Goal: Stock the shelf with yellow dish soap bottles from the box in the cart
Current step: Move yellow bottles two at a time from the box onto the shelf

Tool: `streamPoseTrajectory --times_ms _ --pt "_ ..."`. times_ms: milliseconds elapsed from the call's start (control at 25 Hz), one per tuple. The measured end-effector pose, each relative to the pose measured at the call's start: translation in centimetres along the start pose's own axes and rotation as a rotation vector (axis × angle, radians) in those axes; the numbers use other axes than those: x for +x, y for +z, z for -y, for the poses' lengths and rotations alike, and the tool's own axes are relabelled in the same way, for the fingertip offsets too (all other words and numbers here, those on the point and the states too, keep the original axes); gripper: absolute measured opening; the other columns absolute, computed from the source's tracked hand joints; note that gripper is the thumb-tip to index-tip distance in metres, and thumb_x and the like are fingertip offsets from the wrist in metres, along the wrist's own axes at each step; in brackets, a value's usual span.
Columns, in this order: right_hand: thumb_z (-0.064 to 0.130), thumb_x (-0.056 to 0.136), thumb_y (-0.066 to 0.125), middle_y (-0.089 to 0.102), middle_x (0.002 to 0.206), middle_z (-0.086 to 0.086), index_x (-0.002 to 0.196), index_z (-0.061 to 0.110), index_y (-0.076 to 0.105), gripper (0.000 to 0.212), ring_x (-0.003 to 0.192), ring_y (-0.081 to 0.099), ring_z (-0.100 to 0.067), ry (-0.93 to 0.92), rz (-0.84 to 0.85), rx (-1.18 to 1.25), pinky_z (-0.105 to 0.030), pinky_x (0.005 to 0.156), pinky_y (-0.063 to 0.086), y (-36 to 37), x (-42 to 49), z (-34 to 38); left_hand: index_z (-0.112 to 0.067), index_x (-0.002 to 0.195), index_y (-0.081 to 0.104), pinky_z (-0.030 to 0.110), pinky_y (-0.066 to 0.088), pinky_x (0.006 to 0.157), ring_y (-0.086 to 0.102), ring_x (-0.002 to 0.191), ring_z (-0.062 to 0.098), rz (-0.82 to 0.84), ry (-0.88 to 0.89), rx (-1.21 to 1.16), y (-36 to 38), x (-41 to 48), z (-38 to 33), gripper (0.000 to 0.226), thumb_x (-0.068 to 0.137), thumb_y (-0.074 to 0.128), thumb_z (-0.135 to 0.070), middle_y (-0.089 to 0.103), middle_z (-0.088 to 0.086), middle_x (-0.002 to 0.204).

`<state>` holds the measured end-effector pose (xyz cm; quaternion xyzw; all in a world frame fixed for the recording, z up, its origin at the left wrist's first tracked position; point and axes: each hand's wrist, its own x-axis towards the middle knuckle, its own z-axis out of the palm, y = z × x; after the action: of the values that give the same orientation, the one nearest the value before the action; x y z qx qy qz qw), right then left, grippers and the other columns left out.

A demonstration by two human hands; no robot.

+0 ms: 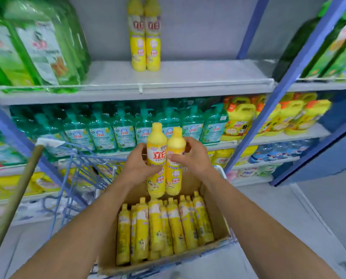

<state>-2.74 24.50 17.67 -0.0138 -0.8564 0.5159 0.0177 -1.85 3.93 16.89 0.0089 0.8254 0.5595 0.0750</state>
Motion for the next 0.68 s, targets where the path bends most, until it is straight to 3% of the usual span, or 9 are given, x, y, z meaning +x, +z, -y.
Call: streamPoseTrajectory --times_ms 80,280,560,680 --pt "0.028 0.067 0.094 0.071 0.089 0.010 0.110 0.015 0.067 0.052 0.075 0.064 0.006 -0.075 -0.055 0.017 -0.018 0.069 0.053 -2.7 0.4 4.1 -0.017 0.117 0.054 0.029 0.054 0.077 0.063 0.102 0.013 -0.030 0.086 -0.019 -1.2 0.1 -4.4 0.060 0.069 0.088 -0.006 0.065 -0.001 0.111" --pt "0.042 0.059 0.095 0.077 0.096 0.005 0.115 0.017 0.070 0.067 0.089 0.073 -0.011 -0.191 -0.198 0.046 -0.038 0.081 0.061 -7.9 3.0 10.7 -0.014 0.119 0.058 0.022 0.057 0.071 0.067 0.096 0.006 -0.091 0.232 -0.063 -2.8 1.3 -13.5 0.061 0.067 0.087 0.000 0.070 0.000 0.106" --pt "0.056 0.061 0.090 0.075 0.101 0.010 0.115 0.022 0.069 0.066 0.090 0.069 -0.005 -0.290 -0.217 0.031 -0.039 0.082 0.061 -12.8 9.5 15.3 -0.017 0.115 0.060 0.026 0.059 0.074 0.069 0.095 0.012 -0.189 0.292 -0.062 -2.8 6.6 -20.6 0.056 0.067 0.086 -0.002 0.071 0.000 0.105" --pt "0.058 0.064 0.087 0.074 0.102 0.009 0.115 0.024 0.069 0.064 0.091 0.068 -0.005 -0.322 -0.210 0.024 -0.039 0.083 0.061 -14.0 13.0 17.0 -0.017 0.115 0.062 0.034 0.061 0.080 0.069 0.096 0.013 -0.257 0.300 -0.066 -3.2 9.2 -23.0 0.056 0.066 0.087 -0.003 0.072 0.001 0.106"
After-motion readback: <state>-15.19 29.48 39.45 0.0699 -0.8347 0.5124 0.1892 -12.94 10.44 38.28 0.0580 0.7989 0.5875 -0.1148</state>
